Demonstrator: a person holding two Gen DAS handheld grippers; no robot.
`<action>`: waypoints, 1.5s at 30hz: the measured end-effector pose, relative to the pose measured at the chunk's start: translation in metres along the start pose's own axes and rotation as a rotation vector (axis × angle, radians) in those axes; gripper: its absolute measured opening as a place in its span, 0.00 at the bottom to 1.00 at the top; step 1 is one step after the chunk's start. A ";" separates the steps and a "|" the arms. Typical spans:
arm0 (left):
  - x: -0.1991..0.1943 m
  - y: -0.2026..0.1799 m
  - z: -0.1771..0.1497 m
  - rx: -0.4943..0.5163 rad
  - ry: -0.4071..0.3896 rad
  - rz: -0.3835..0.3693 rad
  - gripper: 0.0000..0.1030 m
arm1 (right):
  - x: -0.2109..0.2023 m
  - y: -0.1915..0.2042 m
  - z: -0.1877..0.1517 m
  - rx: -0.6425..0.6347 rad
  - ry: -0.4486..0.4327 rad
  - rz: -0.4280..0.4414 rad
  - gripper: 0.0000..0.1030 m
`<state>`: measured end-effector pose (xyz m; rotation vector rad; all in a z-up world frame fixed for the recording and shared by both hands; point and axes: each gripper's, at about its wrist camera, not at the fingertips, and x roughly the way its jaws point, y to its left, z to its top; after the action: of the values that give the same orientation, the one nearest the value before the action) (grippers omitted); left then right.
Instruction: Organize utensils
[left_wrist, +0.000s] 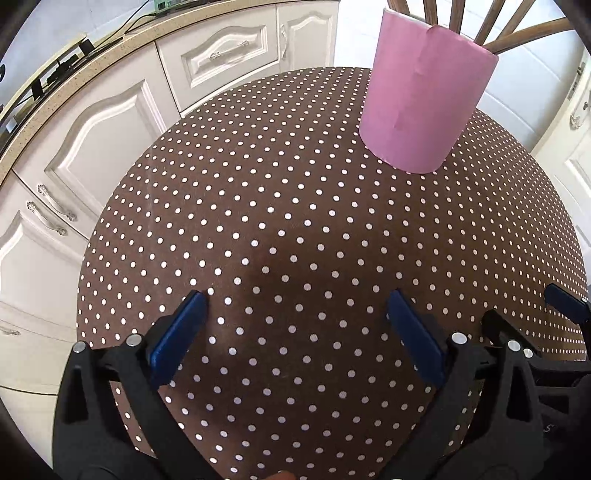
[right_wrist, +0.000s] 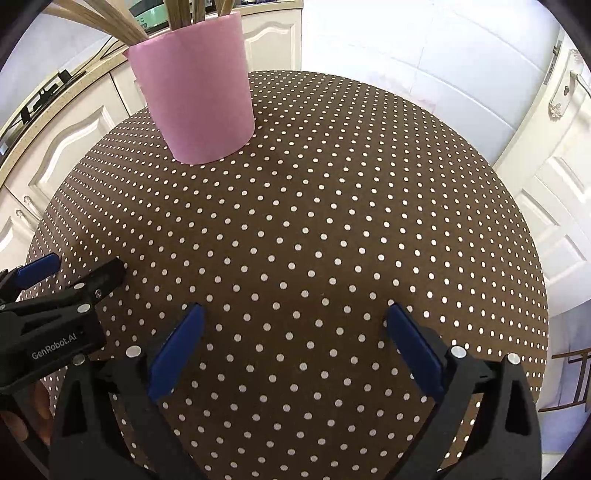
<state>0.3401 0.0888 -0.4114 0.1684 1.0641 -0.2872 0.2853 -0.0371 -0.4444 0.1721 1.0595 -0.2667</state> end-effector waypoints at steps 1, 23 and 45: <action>0.000 -0.001 -0.001 -0.002 -0.005 0.001 0.94 | 0.002 -0.002 -0.001 0.002 -0.005 0.000 0.93; -0.008 0.001 -0.023 -0.023 -0.140 0.013 0.94 | -0.014 -0.005 -0.026 0.012 -0.143 -0.012 0.94; -0.009 0.001 -0.023 -0.025 -0.139 0.012 0.94 | -0.013 -0.005 -0.025 0.011 -0.142 -0.012 0.94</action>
<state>0.3173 0.0974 -0.4147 0.1306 0.9283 -0.2704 0.2563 -0.0335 -0.4448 0.1545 0.9183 -0.2918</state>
